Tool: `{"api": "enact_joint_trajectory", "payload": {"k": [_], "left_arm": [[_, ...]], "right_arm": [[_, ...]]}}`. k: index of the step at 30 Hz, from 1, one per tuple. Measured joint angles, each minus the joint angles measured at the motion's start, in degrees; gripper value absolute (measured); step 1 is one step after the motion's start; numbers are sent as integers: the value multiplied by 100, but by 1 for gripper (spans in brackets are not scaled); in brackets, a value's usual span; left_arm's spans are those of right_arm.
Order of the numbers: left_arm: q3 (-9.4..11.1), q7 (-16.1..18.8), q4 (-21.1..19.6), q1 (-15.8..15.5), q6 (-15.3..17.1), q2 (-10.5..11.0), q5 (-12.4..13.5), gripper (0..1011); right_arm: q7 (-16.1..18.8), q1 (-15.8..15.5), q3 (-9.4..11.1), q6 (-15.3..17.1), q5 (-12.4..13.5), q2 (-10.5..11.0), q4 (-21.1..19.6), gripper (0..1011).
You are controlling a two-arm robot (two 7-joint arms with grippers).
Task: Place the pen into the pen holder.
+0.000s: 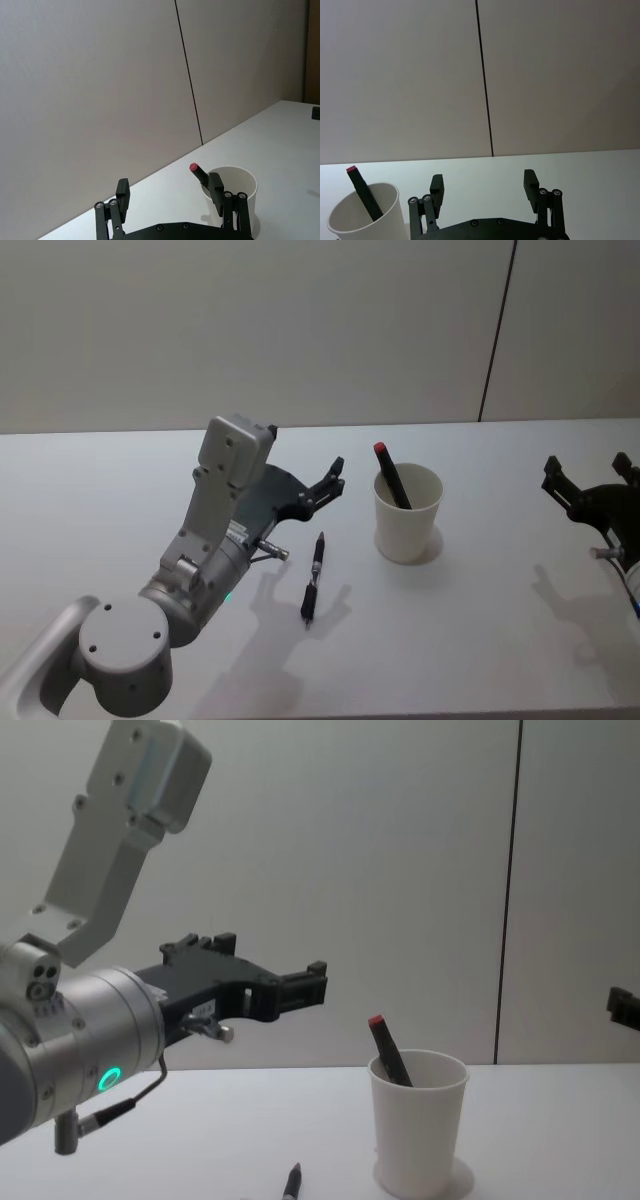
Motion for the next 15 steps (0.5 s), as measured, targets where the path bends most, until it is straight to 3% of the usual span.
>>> {"api": "enact_joint_trajectory", "payload": {"k": [15], "left_arm": [[-51, -116, 170, -25, 676, -81, -459, 1004]], "right_arm": [[-6, -8, 6, 7, 1, 7, -8, 1001]]}}
